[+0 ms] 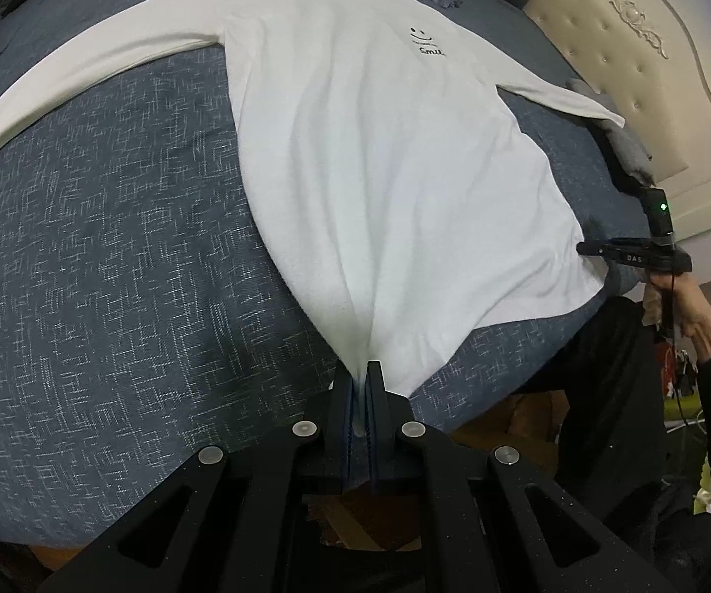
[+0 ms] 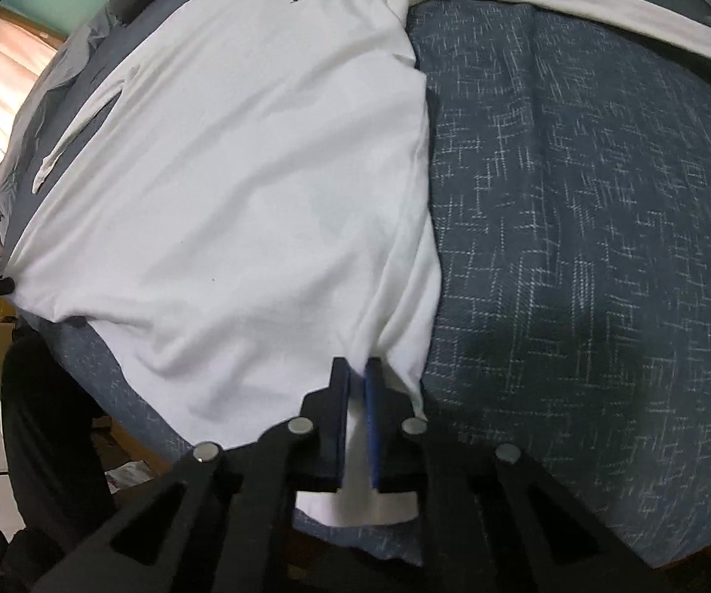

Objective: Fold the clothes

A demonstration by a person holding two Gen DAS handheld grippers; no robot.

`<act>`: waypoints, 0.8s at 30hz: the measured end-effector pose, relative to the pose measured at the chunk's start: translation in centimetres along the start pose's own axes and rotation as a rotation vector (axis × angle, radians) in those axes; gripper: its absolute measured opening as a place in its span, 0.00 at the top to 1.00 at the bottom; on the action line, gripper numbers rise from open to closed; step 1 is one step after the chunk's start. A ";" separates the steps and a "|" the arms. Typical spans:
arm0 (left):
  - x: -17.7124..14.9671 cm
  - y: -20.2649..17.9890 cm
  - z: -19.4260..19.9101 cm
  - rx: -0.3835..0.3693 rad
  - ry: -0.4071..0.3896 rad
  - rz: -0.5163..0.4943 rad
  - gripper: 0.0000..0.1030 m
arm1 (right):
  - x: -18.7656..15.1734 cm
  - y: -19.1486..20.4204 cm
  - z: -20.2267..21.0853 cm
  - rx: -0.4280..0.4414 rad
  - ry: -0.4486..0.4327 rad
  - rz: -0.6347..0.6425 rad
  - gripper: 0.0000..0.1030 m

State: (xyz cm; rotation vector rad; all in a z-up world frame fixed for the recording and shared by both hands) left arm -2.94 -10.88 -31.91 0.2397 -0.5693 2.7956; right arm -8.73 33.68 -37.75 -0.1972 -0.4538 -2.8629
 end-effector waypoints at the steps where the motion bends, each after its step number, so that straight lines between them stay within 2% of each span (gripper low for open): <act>1: 0.1 0.0 -0.1 0.002 0.001 0.001 0.96 | 0.0 0.0 0.5 0.007 -0.014 0.003 0.96; 7: 0.5 0.5 -0.6 0.011 0.011 0.016 0.96 | -0.2 -1.6 4.7 0.072 -0.117 -0.048 0.97; 12: 1.4 0.1 -1.6 -0.005 0.012 0.024 0.94 | 0.0 -3.8 7.3 0.077 -0.186 -0.095 0.97; 18: 1.8 -0.6 -2.5 -0.006 0.023 0.030 0.92 | -0.4 -5.2 7.3 0.046 -0.204 -0.141 0.97; 19: 1.9 -0.6 -2.5 -0.010 0.017 0.036 0.87 | -0.3 -5.5 7.3 0.046 -0.216 -0.158 0.97; 20: 2.0 -0.7 -2.5 -0.013 0.012 0.043 0.76 | 0.0 -5.9 7.3 0.035 -0.224 -0.167 0.97; 21: 2.0 -0.7 -2.6 -0.014 0.011 0.045 0.73 | 0.1 -6.2 7.2 0.020 -0.231 -0.174 0.97; 24: 1.8 -0.9 -2.7 -0.014 0.021 0.040 0.70 | 0.7 -7.4 7.0 -0.039 -0.240 -0.172 0.97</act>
Point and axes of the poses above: each gripper's, at about its wrist camera, not at the fingertips, and z roughly against the way its jaws point, y to its left, x to its top, the point moved 9 cm from there along -z, roughly the way its jaws point, and after that the axes turned 1 degree about -z, right-handed, at the moved point
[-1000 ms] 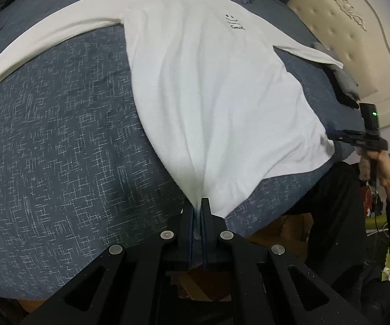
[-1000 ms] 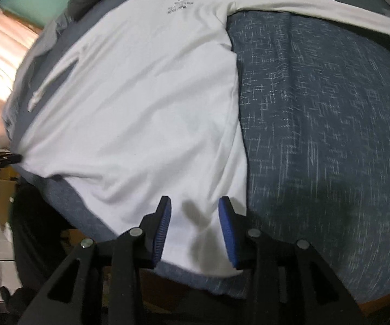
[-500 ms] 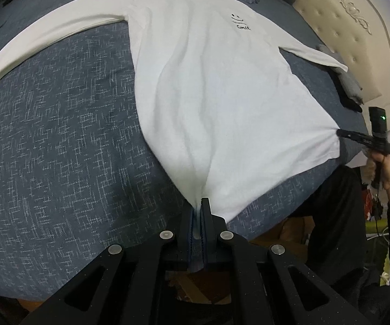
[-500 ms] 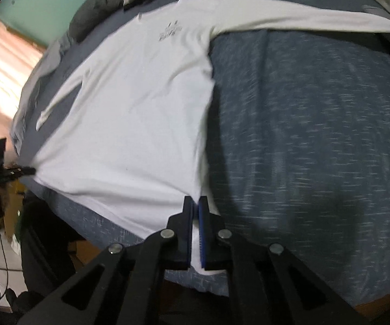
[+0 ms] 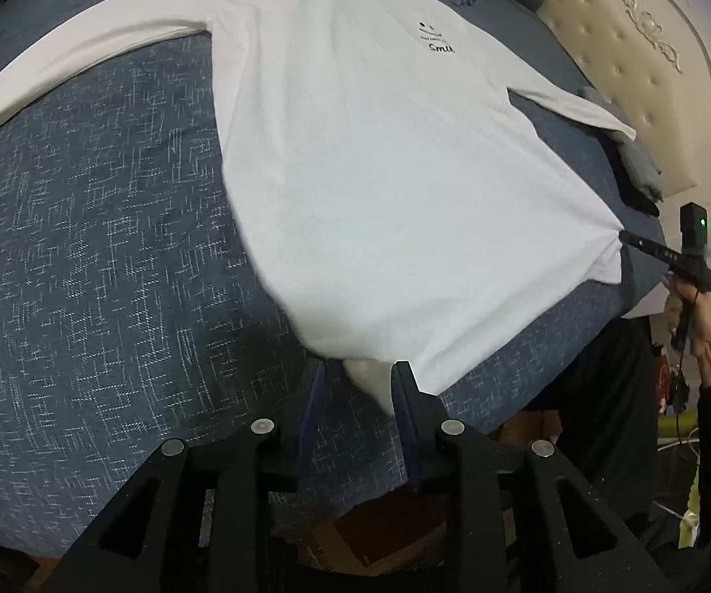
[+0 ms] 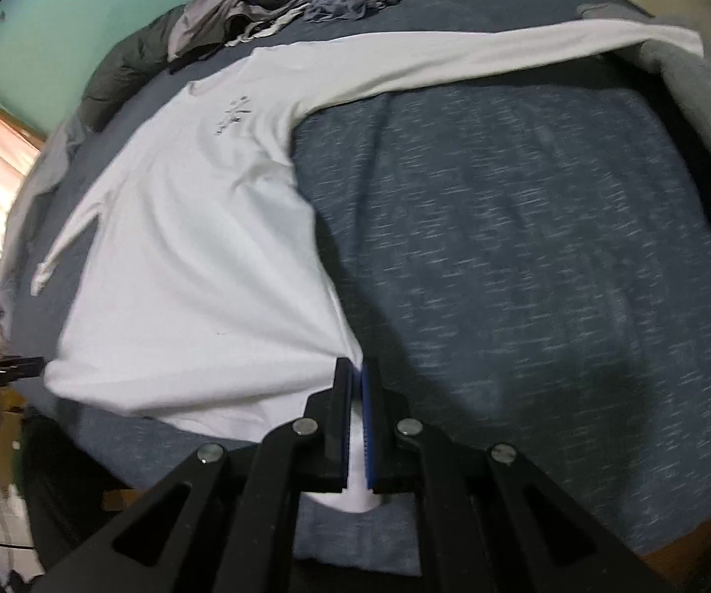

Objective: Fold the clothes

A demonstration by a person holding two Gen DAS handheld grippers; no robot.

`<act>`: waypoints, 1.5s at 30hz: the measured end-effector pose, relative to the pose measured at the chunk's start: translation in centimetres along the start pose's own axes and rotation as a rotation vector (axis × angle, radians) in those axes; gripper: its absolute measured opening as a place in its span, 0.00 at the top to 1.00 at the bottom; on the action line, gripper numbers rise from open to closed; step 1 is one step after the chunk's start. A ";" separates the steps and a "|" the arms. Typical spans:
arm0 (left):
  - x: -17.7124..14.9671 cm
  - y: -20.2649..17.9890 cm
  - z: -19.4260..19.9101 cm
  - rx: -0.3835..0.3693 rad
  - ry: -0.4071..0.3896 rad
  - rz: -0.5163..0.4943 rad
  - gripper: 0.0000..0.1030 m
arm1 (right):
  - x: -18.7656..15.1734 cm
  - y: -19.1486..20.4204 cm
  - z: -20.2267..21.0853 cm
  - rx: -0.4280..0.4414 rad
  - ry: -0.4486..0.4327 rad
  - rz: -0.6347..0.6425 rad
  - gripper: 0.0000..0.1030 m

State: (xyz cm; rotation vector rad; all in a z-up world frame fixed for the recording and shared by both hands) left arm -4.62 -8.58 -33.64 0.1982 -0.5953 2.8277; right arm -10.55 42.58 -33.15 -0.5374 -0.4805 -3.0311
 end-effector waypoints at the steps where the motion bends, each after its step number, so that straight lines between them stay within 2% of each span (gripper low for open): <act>1: -0.1 -0.1 0.0 -0.004 0.000 -0.001 0.70 | 0.2 -0.4 0.1 -0.003 -0.006 -0.006 0.97; 8: -1.1 -1.1 -1.4 -0.033 0.033 -0.023 0.68 | 0.7 -1.5 -0.1 -0.025 -0.009 -0.013 0.97; 18: -2.7 -2.8 -5.5 -0.033 0.130 -0.069 0.68 | 0.1 -1.1 0.0 0.021 -0.002 -0.007 0.97; 19: -2.7 -2.8 -5.7 -0.029 0.131 -0.072 0.70 | 0.2 -1.0 0.2 0.024 -0.005 -0.002 0.97; 20: -2.6 -2.9 -5.8 -0.024 0.130 -0.075 0.86 | 0.2 -0.8 0.4 0.028 -0.009 0.002 0.97; 21: -2.6 -3.1 -5.7 -0.025 0.129 -0.081 0.95 | 0.3 -0.5 0.8 0.034 -0.013 0.006 0.97; 22: -2.6 -3.3 -5.6 -0.029 0.127 -0.089 0.97 | 0.3 -0.2 1.1 0.041 -0.018 0.010 0.97; 26: -2.1 -4.8 -2.6 -0.062 0.070 -0.115 0.97 | 0.6 1.5 3.2 0.071 -0.033 0.047 0.97; 29: -1.5 -5.4 1.2 -0.068 0.015 -0.132 0.97 | 0.8 2.9 4.6 0.097 -0.041 0.071 0.97; 32: -1.2 -5.1 5.5 -0.065 -0.034 -0.133 0.97 | 0.8 4.2 6.4 0.131 -0.050 0.083 0.97; 36: -1.6 -3.7 8.4 -0.056 -0.068 -0.113 0.97 | 0.9 4.4 7.4 0.145 -0.056 0.072 0.98; 40: -0.8 -1.6 6.5 -0.038 -0.046 -0.045 0.97 | 0.6 4.0 5.4 0.142 -0.019 0.043 0.98; 45: -0.7 -0.7 1.6 -0.022 0.027 -0.021 0.97 | -1.7 6.3 1.2 0.162 0.118 0.062 0.97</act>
Point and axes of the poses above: each gripper's, at about its wrist camera, not at the fingertips, and z roughly against the way its jaws point, y to its left, x to its top, the point moved 9 cm from there along -z, roughly the way its jaws point, and after that the axes turned 1 degree about -z, right-handed, at the moved point
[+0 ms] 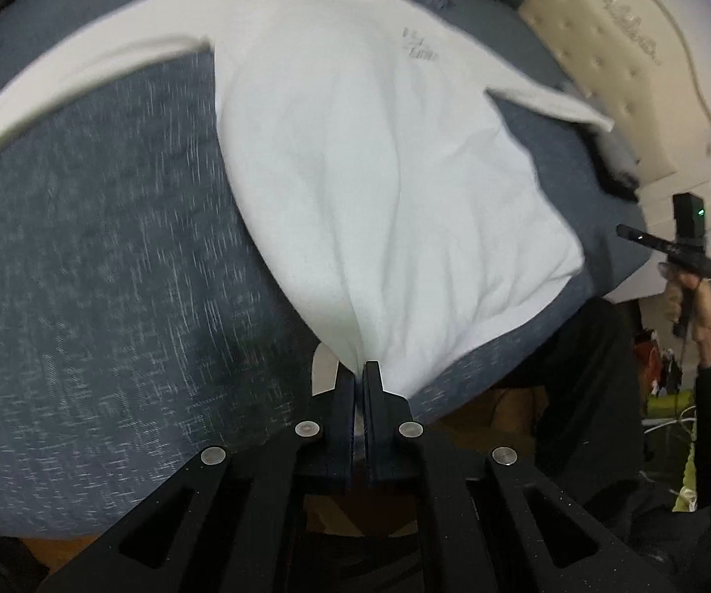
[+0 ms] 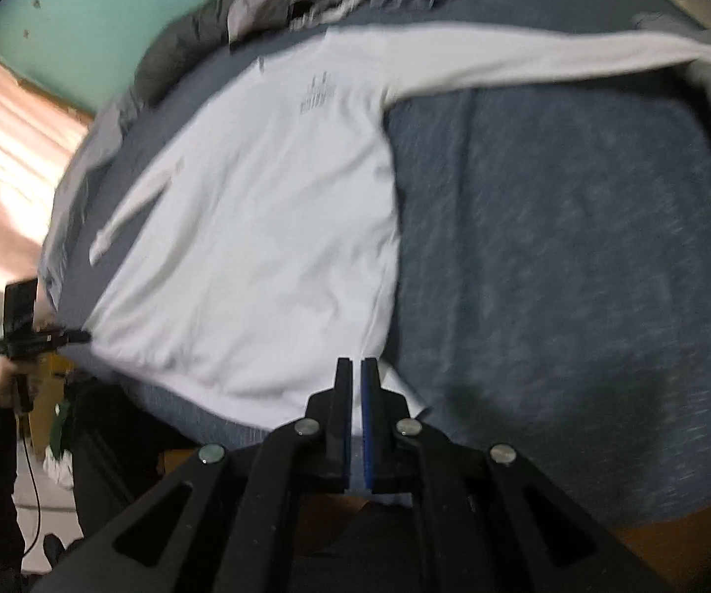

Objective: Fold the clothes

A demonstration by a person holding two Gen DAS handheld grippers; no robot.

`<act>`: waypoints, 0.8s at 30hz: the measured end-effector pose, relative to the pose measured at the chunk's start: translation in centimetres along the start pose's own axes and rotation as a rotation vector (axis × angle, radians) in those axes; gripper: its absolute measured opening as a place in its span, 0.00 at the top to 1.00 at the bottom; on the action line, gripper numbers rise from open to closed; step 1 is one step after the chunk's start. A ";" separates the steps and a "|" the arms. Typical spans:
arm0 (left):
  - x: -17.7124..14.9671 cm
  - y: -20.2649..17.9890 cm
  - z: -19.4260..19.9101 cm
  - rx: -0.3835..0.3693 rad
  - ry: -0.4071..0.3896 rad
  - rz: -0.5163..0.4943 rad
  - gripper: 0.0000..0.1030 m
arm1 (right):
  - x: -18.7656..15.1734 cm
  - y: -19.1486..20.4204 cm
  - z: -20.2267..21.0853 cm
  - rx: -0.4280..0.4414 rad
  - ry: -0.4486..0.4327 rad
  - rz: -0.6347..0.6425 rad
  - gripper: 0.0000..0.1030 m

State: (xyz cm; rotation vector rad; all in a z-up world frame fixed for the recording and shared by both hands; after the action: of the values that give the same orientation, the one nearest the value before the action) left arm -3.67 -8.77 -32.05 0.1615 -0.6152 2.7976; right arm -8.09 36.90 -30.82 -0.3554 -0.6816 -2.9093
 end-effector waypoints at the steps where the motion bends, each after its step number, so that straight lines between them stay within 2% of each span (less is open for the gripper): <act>1: -0.2 0.2 -0.5 0.006 0.008 0.003 0.97 | -0.3 0.3 -0.7 -0.007 0.018 0.013 0.96; 3: -0.2 0.5 -1.0 0.005 0.006 0.014 0.97 | -0.7 1.0 -2.1 -0.021 0.048 0.040 0.90; 5: -0.2 0.5 -1.1 0.004 0.004 0.020 0.97 | -1.0 1.5 -3.4 -0.041 0.070 0.067 0.58; 6: -0.2 0.5 -1.1 0.004 0.003 0.019 0.97 | -1.2 1.7 -4.0 -0.053 0.081 0.080 0.56; 12: -0.4 0.1 -0.5 -0.002 -0.010 0.004 0.97 | -1.9 0.9 -7.0 -0.141 0.147 0.134 0.57; 13: -0.5 0.0 -0.4 -0.003 -0.012 0.001 0.97 | -2.0 0.7 -7.3 -0.143 0.152 0.133 0.69; 14: -0.5 0.0 -0.4 -0.004 -0.014 -0.002 0.97 | -2.1 0.8 -7.3 -0.130 0.151 0.132 0.85; 16: -0.5 -0.1 0.0 0.004 -0.023 -0.008 0.97 | -2.3 0.8 -7.2 -0.102 0.146 0.125 0.94; 24: -0.3 -0.6 2.8 -0.017 -0.074 -0.018 0.97 | -1.5 1.7 0.0 0.107 0.016 0.024 0.96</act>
State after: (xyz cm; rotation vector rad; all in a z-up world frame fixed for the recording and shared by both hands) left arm -3.08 -9.46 -29.34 0.2670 -0.6515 2.7783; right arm -6.37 35.48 -30.53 -0.3255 -0.8214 -2.8355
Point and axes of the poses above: each gripper's, at about its wrist camera, not at the fingertips, and z roughly against the way its jaws point, y to its left, x to its top, the point moved 9 cm from there along -z, roughly the way its jaws point, and after that the axes turned 1 degree about -z, right-handed, at the moved point
